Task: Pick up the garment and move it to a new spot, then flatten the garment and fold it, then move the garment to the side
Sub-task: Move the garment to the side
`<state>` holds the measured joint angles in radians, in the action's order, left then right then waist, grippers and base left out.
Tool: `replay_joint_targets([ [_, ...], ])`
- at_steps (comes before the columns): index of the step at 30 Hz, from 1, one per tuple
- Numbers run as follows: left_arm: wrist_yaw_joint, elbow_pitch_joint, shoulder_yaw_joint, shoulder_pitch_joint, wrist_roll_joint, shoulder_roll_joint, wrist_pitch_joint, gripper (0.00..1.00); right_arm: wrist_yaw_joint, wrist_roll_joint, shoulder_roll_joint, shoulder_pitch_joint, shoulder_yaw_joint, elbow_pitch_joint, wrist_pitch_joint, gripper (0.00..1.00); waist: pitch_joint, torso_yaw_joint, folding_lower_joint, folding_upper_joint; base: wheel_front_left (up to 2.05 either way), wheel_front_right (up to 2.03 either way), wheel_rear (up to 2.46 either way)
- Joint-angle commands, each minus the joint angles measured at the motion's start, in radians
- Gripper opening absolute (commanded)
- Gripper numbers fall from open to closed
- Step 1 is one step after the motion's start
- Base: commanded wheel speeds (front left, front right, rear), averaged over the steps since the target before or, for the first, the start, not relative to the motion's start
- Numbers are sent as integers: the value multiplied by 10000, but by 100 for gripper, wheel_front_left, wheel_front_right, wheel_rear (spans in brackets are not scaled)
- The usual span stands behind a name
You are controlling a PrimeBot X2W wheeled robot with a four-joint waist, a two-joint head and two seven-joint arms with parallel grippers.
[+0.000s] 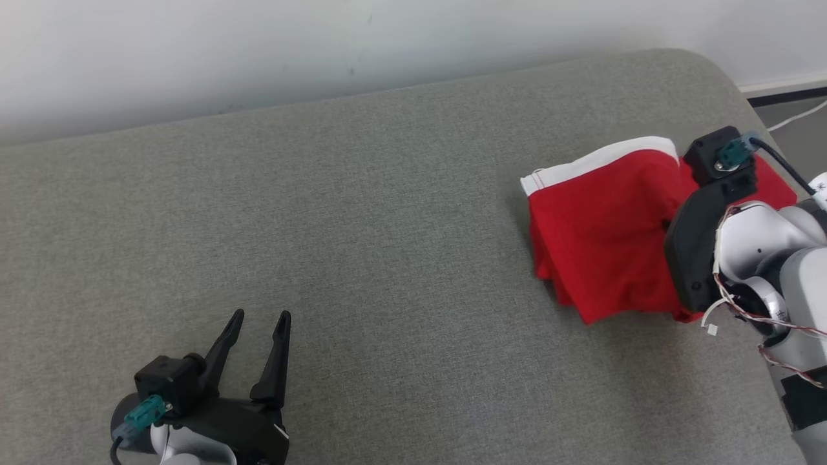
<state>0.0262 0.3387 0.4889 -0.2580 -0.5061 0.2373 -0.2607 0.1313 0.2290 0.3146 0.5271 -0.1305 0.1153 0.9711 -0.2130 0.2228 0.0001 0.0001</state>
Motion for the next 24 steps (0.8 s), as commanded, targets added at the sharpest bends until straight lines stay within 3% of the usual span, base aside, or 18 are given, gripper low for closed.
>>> replay_joint_targets([
  [1,-23,27,-17,-150,112,40,-62,100,-15,72,159,165,72,-26,-31,0,-60,126,-1,-1,0,0,0],
  [17,-120,91,102,-178,152,106,-45,100,-16,-536,1019,806,663,1300,-814,0,-191,-43,-1,-1,0,0,0],
  [24,-125,39,172,-270,176,170,25,100,-18,-1189,871,853,1652,2340,-1520,0,-387,-327,-1,-1,0,0,0],
])
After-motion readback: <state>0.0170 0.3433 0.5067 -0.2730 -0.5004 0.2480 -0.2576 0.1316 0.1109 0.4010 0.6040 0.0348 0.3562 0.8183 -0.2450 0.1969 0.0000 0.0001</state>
